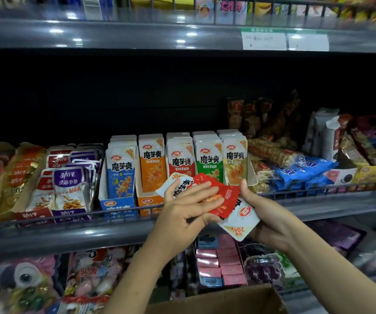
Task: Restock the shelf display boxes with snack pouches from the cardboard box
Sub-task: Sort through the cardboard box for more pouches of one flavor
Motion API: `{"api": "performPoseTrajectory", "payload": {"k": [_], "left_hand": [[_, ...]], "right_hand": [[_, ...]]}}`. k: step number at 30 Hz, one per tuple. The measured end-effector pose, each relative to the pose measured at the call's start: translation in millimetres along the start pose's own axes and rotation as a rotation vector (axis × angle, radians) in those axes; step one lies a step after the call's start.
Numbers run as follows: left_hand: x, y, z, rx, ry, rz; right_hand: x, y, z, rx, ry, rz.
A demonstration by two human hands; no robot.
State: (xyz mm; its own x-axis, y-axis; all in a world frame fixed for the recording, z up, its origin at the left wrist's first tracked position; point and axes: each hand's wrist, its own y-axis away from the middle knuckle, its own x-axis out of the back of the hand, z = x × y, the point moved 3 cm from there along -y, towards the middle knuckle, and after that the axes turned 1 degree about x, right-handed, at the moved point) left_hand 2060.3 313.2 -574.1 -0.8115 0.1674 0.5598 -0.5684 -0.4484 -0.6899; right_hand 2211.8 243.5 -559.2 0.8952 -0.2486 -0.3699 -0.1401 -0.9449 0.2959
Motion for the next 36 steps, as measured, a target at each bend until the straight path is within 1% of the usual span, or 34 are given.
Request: {"api": "performPoseTrajectory", "payload": {"k": [2,4,5,6,7,9,10,11,12,13,14,15,16,19,20,23,25,26,28,30,32,33,35,36], "left_hand": [[-0.4,-0.5,2.7,-0.005,0.002,-0.037],[-1.0,-0.8,5.9,0.023,0.052,-0.063],[-1.1,-1.0,7.9,0.058,0.089,-0.056],[-0.8,-0.7,8.7,0.101,0.109,-0.01],[0.6,-0.6,9.0,0.152,0.091,0.08],[6.8,1.8,7.0,0.275,0.004,0.342],[10.7,3.7,6.2,0.363,0.021,0.466],[13.5,4.7,4.8,0.485,0.103,0.531],[14.7,5.3,1.5,0.635,0.23,0.528],[13.4,5.3,-1.9,0.753,0.39,0.484],[10.6,5.2,-4.9,0.81,0.538,0.432],[7.7,5.2,-6.3,0.831,0.633,0.388],[5.5,6.0,-8.6,0.833,0.649,0.358],[8.2,5.9,-14.1,0.828,0.525,0.282],[11.0,5.4,-15.9,0.822,0.526,0.239],[21.5,4.7,-18.0,0.77,0.682,0.067],[25.2,7.0,-17.5,0.77,0.753,-0.046],[25.7,8.0,-18.5,0.786,0.768,-0.078],[26.6,8.5,-20.7,0.83,0.782,-0.08],[27.2,8.3,-23.9,0.854,0.79,-0.021],[26.1,7.7,-25.6,0.864,0.794,0.047],[24.9,7.6,-25.8,0.869,0.788,0.072],[20.4,7.8,-26.0,0.878,0.758,0.087],[17.9,8.2,-26.0,0.885,0.736,0.067]], "right_hand": [[2.0,0.3,-0.1,0.019,0.011,-0.033],[2.6,-0.3,0.5,0.053,0.073,-0.055],[2.9,-1.3,1.0,0.078,0.104,-0.064],[3.1,-2.4,1.5,0.101,0.123,-0.068],[3.7,-3.9,2.0,0.121,0.14,-0.061],[6.0,-7.2,2.7,0.159,0.175,-0.021],[6.5,-8.0,2.9,0.18,0.181,-0.006],[6.5,-8.5,2.7,0.204,0.179,-0.001],[6.0,-9.4,2.9,0.227,0.17,-0.006],[4.2,-9.0,3.0,0.241,0.158,-0.019],[1.9,-8.7,3.4,0.245,0.152,-0.034],[0.0,-8.3,3.9,0.24,0.167,-0.049],[-1.1,-9.0,4.9,0.227,0.206,-0.062],[-2.5,-9.6,5.1,0.135,0.365,-0.117],[-1.3,-10.7,4.7,0.108,0.403,-0.142],[0.3,-11.1,0.9,0.03,0.532,-0.233],[0.3,-11.0,-4.0,0.002,0.579,-0.286],[0.5,-11.1,-6.5,-0.01,0.564,-0.291],[1.0,-12.1,-9.4,-0.01,0.495,-0.245],[3.8,-16.9,-8.2,0.046,0.393,-0.133],[7.6,-23.6,-2.7,0.133,0.215,-0.006],[7.4,-25.1,0.3,0.171,0.111,0.023],[3.9,-26.0,5.9,0.225,-0.028,0.011],[2.8,-26.4,8.5,0.24,-0.032,0.01]]}}
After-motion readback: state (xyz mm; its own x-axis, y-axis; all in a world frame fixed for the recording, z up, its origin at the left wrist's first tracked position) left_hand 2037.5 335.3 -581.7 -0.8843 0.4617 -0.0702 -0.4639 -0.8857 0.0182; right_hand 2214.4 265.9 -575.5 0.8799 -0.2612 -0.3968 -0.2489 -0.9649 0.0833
